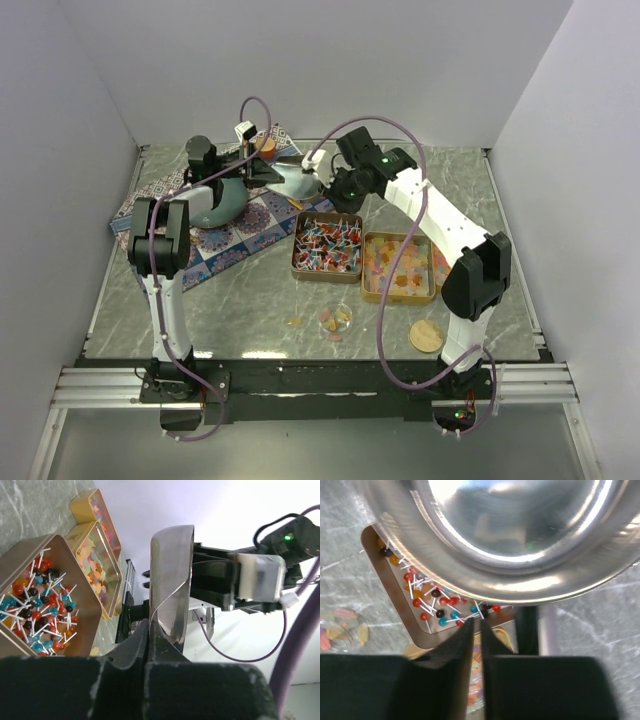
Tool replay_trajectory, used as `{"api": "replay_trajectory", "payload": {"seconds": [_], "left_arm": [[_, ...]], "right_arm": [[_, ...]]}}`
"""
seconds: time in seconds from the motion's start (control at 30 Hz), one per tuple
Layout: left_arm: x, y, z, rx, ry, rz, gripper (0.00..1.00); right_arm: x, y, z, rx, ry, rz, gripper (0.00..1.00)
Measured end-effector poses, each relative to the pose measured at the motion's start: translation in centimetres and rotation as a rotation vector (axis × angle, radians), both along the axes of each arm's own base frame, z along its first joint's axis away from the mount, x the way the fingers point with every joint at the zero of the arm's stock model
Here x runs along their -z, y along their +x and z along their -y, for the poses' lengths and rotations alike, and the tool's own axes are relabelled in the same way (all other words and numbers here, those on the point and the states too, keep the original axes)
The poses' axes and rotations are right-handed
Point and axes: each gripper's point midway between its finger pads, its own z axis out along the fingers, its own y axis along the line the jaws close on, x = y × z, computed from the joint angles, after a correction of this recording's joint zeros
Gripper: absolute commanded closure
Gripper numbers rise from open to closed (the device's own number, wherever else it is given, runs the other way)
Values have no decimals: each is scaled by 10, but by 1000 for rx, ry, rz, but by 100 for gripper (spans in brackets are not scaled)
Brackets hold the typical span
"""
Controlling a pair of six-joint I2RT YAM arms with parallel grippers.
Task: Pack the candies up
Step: Adjust the spatula.
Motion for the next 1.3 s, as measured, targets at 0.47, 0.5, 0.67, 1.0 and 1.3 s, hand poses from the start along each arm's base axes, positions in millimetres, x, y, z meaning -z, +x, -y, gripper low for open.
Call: {"api": "replay_trajectory", "payload": {"seconds": [0.47,0.5,0.67,1.0,1.3], "left_arm": [[23,25,-5,-69,124,9,99],[27,24,-6,-70,132,0,99],[40,17,-7,-74,159,-39,99],[12,-5,4,-53,151,-5,99],[-1,-15,11,-32,134,3,99]], "right_arm": [[-93,-33,14,-178,102,230,50],[-92,-35,17,-192,91,241,50],[-69,-25,20,-219,40,243,50],[-30,-2,15,-223,7,181,50],[-11,11,10,-221,-7,156,55]]}}
